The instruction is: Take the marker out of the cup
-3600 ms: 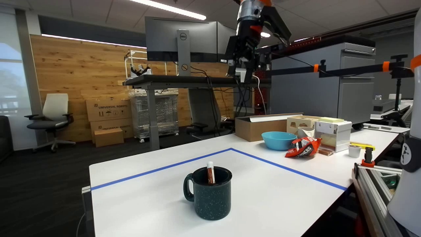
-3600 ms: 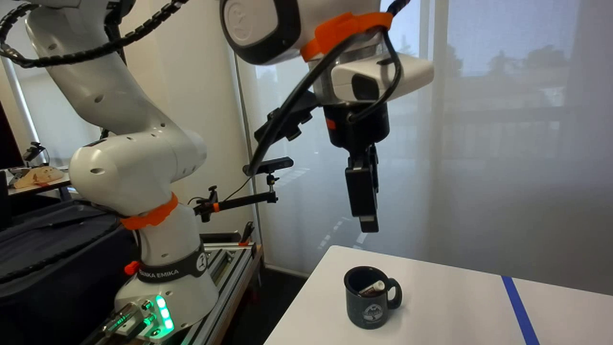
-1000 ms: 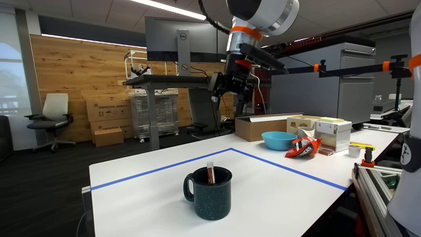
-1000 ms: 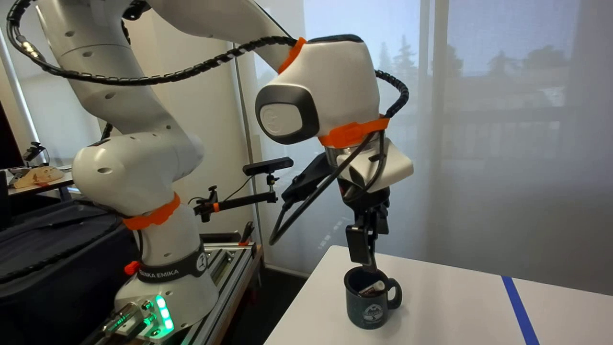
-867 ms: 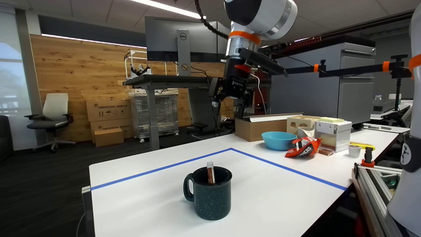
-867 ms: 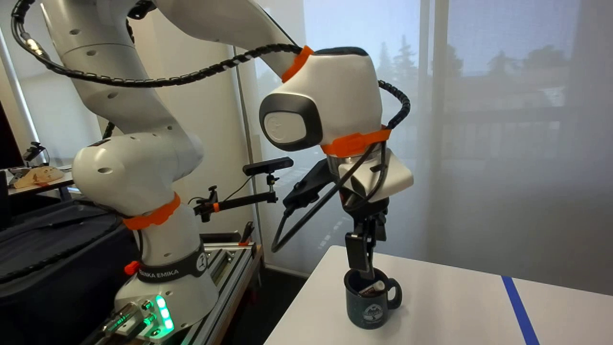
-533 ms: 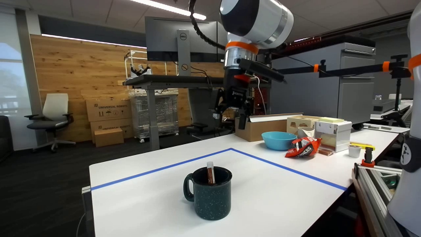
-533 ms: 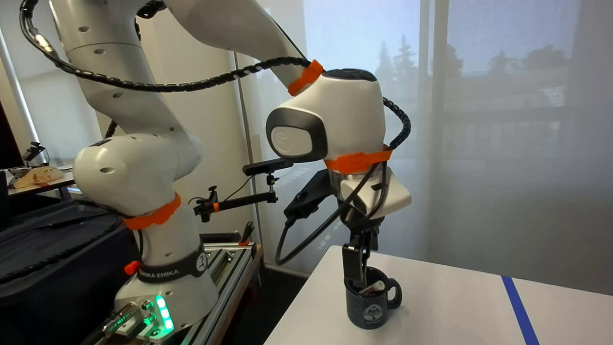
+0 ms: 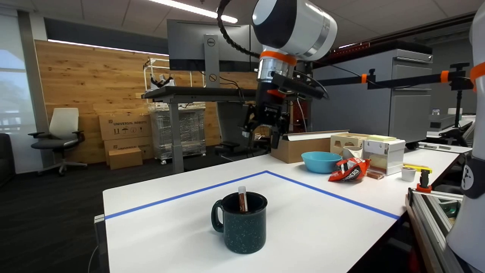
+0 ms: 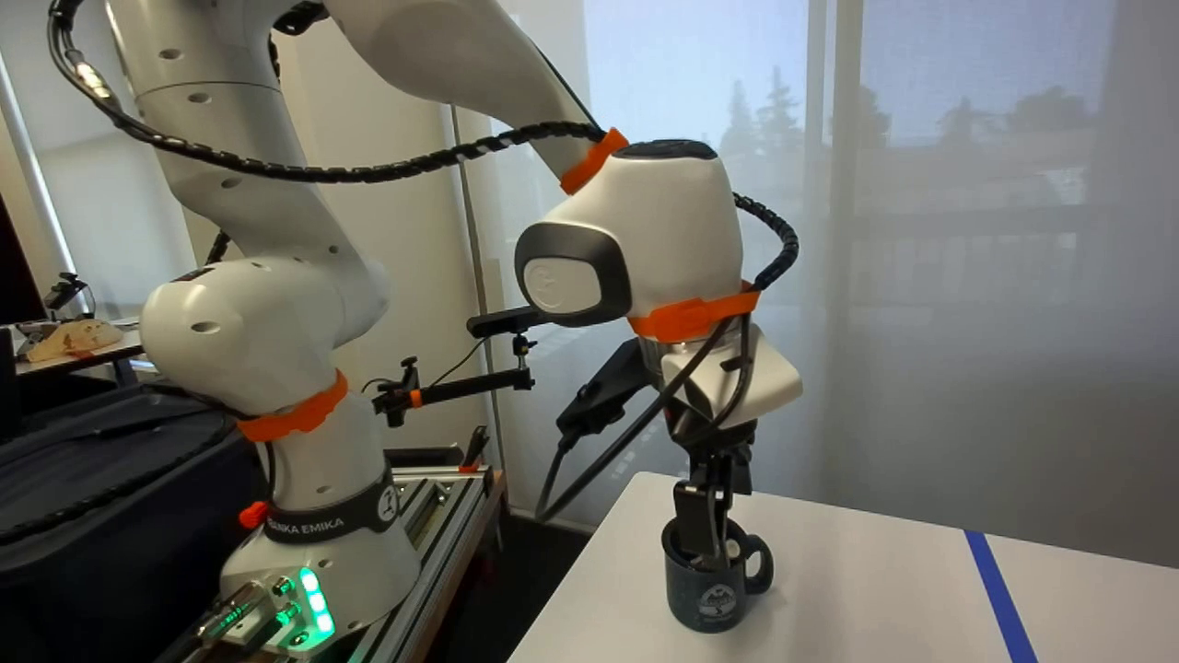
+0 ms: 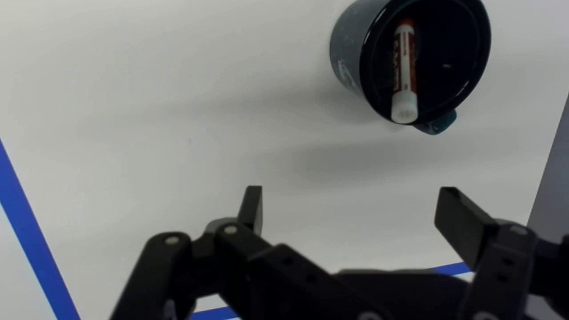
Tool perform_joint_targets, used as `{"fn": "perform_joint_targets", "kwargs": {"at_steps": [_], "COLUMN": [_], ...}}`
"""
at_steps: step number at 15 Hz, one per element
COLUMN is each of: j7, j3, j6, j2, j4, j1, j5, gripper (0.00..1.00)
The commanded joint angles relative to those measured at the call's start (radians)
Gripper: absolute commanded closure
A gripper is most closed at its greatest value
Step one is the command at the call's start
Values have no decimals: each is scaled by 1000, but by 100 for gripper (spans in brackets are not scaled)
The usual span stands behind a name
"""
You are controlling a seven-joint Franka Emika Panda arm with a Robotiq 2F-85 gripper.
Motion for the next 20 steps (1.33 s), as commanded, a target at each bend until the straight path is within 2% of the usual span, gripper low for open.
{"fn": "perform_joint_targets", "kwargs": {"at_steps": [1,4,6,9,13,18,19,20], "j7": [19,2,-46,-142,-260,-479,-526,-568], "j3": [13,28,41,75,122,169,178,185], "j6": [67,85,90,65,108,176,185,189], "j2": [73,122,143,156,192,203,200,200], "j4": [0,0,-1,0,0,0,0,0], "j1": [15,27,48,79,115,145,150,155], "j5": [52,117,213,386,570,807,861,905], "gripper": [0,0,0,0,0,0,9,9]}}
